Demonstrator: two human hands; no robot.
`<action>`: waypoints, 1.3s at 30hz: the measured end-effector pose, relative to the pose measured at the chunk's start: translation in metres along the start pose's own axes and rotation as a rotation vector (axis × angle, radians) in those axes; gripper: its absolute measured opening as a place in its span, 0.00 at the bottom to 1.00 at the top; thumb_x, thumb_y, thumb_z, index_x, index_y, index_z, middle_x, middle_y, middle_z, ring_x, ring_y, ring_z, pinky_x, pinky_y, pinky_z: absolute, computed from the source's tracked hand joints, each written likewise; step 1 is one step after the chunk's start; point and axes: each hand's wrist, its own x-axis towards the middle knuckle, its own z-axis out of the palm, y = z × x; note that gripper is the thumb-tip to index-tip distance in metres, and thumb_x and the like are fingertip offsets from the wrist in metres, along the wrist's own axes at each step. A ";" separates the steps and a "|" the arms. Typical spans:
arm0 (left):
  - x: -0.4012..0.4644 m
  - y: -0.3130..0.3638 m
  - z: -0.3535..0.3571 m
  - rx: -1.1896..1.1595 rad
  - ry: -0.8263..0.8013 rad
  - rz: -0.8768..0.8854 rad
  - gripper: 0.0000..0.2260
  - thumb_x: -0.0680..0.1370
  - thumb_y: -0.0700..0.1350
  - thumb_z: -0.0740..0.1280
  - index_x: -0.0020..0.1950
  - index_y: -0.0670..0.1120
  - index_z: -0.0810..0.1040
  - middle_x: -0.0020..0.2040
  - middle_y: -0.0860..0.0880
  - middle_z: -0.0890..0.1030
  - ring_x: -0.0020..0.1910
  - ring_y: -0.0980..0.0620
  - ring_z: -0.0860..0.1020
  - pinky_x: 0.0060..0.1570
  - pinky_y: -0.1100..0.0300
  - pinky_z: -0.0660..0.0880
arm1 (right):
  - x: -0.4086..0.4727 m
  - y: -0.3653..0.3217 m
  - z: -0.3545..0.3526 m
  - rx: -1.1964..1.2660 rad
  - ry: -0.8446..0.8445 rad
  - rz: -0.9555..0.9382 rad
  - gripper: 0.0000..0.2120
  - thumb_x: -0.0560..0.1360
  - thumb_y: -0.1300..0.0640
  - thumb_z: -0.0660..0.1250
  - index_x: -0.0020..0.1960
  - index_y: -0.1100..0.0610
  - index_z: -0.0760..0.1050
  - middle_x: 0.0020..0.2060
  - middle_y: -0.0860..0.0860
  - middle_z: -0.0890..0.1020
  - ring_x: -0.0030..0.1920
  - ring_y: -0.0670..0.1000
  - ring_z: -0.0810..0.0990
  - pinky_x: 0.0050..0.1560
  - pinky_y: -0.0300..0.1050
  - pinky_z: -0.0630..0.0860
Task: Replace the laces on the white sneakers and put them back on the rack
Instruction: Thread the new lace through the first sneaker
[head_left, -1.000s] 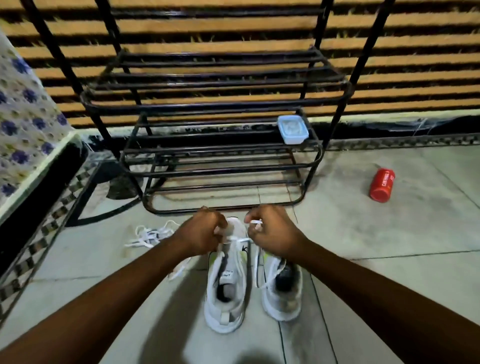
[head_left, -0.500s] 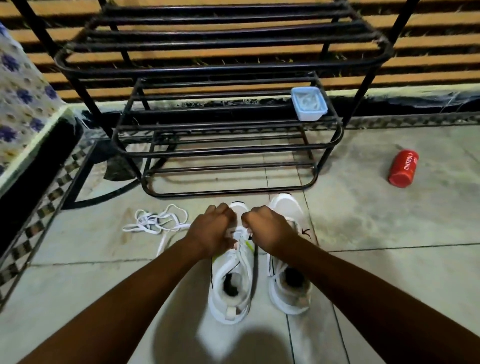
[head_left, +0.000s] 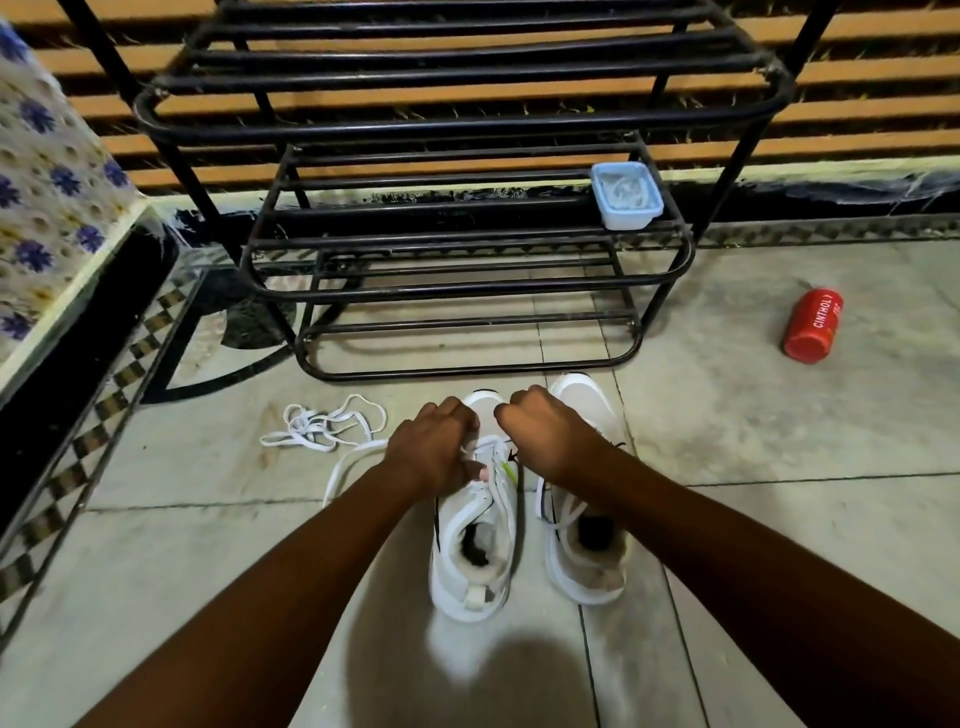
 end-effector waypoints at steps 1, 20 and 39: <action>0.000 0.001 0.000 0.004 -0.002 -0.002 0.26 0.74 0.55 0.75 0.69 0.51 0.72 0.66 0.50 0.73 0.65 0.45 0.70 0.61 0.49 0.73 | 0.000 0.001 -0.001 0.011 0.027 -0.012 0.10 0.68 0.74 0.66 0.48 0.67 0.74 0.44 0.65 0.77 0.49 0.65 0.75 0.39 0.50 0.64; -0.016 -0.005 -0.040 -0.454 0.280 0.148 0.19 0.71 0.36 0.59 0.56 0.48 0.82 0.42 0.50 0.84 0.45 0.50 0.81 0.49 0.57 0.76 | -0.027 0.024 -0.036 0.719 0.541 0.328 0.18 0.78 0.68 0.66 0.64 0.56 0.81 0.40 0.48 0.86 0.41 0.48 0.85 0.50 0.37 0.79; -0.136 0.132 -0.336 -1.296 0.627 0.230 0.08 0.80 0.42 0.71 0.57 0.44 0.85 0.53 0.53 0.87 0.56 0.53 0.81 0.59 0.46 0.69 | -0.053 -0.077 -0.317 1.172 1.119 0.050 0.05 0.77 0.62 0.73 0.45 0.54 0.83 0.39 0.47 0.85 0.44 0.44 0.83 0.48 0.37 0.81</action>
